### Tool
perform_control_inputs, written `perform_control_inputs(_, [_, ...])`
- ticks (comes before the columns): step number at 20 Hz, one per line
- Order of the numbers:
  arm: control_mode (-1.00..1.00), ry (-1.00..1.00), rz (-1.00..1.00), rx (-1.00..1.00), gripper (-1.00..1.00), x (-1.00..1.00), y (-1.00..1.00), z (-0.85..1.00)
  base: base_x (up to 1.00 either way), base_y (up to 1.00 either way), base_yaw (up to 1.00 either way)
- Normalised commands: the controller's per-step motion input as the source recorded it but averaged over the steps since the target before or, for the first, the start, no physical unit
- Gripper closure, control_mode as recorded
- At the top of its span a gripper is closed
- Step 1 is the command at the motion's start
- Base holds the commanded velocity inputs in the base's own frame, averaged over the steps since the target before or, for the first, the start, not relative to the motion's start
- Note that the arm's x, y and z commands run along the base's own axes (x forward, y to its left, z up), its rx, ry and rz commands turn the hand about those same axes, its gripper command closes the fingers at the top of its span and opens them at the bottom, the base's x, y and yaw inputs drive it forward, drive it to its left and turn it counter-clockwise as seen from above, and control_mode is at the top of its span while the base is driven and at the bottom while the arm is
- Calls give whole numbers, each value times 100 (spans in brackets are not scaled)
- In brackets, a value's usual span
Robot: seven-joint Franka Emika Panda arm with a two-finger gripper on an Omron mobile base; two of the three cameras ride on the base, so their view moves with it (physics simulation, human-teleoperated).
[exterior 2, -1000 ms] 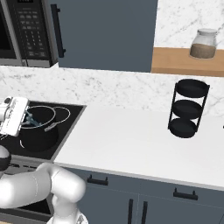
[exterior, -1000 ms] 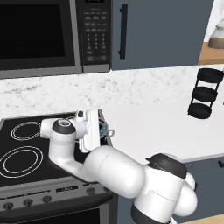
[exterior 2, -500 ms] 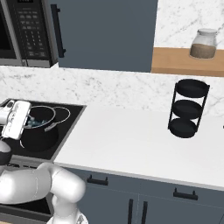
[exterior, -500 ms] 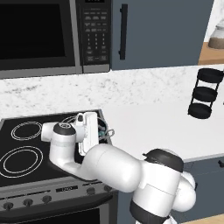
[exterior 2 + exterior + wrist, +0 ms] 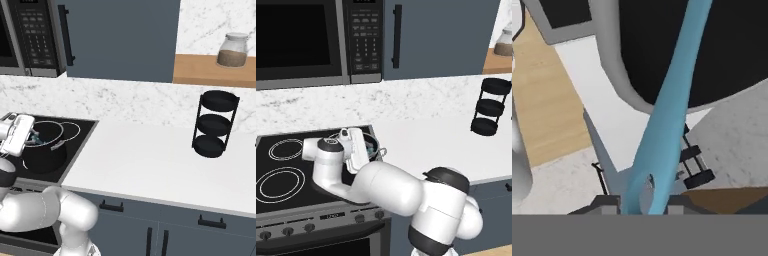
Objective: Put the potato and lemon in the pot. Retrieve the spatula and lightly stir the vegetables in the pot.
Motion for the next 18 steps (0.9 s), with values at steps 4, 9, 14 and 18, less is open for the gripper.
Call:
perform_control_inputs(4, [-100,45,16,-1,100,0,0,0,0,0,0])
perform_control_inputs(9, [-100,42,19,-7,100,0,0,-3,0,0,0])
perform_control_inputs(14, [-100,9,7,-5,100,0,0,-20,0,0,0])
perform_control_inputs(18, [-100,0,14,-2,100,6,0,-35,0,0,0])
